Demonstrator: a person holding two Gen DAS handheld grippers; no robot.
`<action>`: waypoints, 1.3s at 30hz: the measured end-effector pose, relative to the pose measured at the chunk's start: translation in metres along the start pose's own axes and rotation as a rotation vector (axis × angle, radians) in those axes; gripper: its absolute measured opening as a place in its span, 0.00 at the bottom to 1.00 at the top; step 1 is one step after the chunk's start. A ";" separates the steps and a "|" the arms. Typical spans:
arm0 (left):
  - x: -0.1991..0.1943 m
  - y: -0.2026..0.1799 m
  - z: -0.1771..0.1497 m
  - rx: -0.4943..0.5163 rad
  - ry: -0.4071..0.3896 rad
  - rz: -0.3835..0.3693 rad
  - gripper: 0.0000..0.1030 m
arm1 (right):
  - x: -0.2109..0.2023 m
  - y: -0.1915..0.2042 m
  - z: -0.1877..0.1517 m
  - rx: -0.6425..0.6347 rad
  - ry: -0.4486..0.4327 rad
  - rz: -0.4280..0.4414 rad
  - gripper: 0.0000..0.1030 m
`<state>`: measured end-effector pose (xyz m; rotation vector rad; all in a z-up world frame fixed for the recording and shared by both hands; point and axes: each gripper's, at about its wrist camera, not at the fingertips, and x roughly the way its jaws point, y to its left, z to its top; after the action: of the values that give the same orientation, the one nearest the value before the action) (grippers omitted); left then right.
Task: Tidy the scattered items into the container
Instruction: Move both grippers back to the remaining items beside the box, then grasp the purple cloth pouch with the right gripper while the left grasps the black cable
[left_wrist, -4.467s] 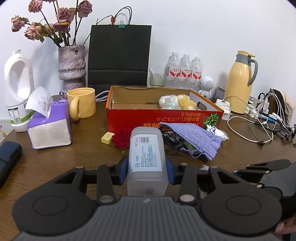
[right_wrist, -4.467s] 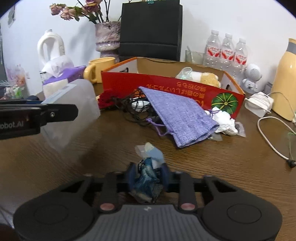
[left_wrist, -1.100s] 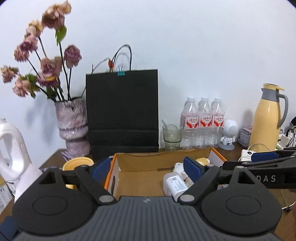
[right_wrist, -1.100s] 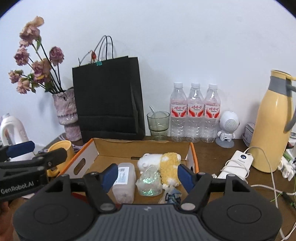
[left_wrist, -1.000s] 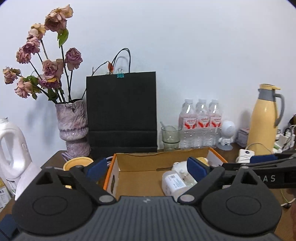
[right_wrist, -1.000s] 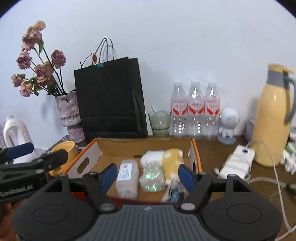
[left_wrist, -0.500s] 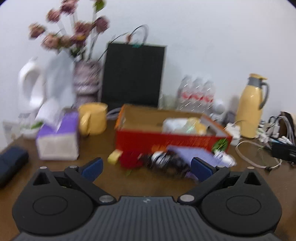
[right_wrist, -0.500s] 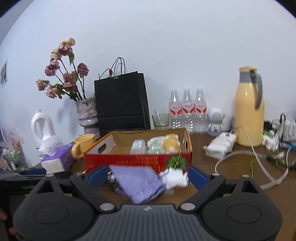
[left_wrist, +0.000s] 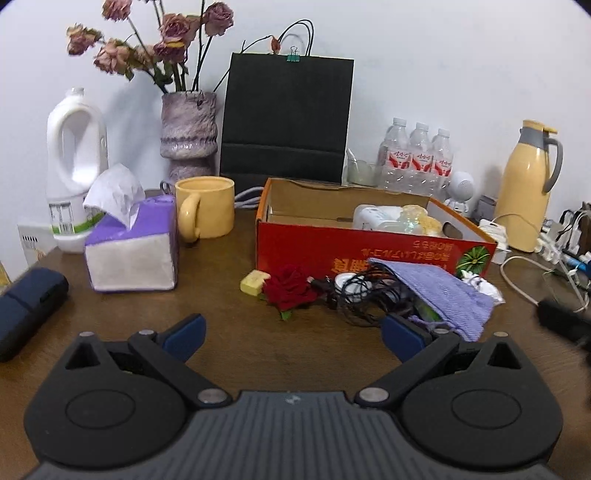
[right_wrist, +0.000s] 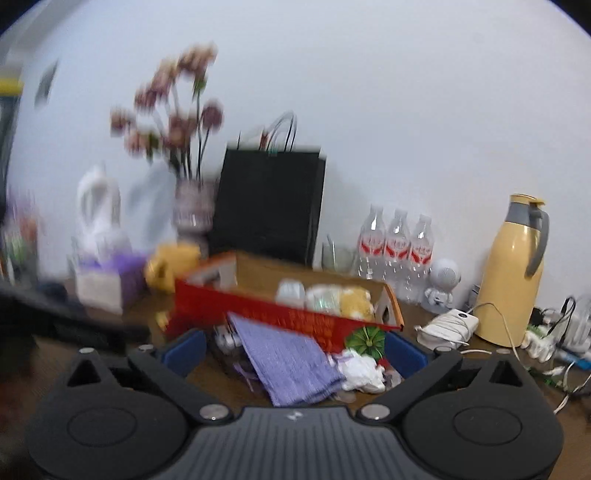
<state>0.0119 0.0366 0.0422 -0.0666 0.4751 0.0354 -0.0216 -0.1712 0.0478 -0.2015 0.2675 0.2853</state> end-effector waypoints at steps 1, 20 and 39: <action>0.002 0.000 0.001 0.015 -0.002 -0.001 1.00 | 0.011 0.004 0.001 -0.033 0.047 0.004 1.00; 0.079 -0.055 0.011 0.441 0.064 -0.215 0.42 | 0.132 -0.025 -0.002 0.095 0.325 0.133 0.20; 0.013 -0.045 0.058 0.209 -0.103 -0.325 0.02 | 0.059 -0.053 0.040 0.174 0.146 0.128 0.08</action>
<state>0.0520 -0.0034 0.0906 0.0634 0.3583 -0.3283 0.0583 -0.1967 0.0771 -0.0327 0.4485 0.3730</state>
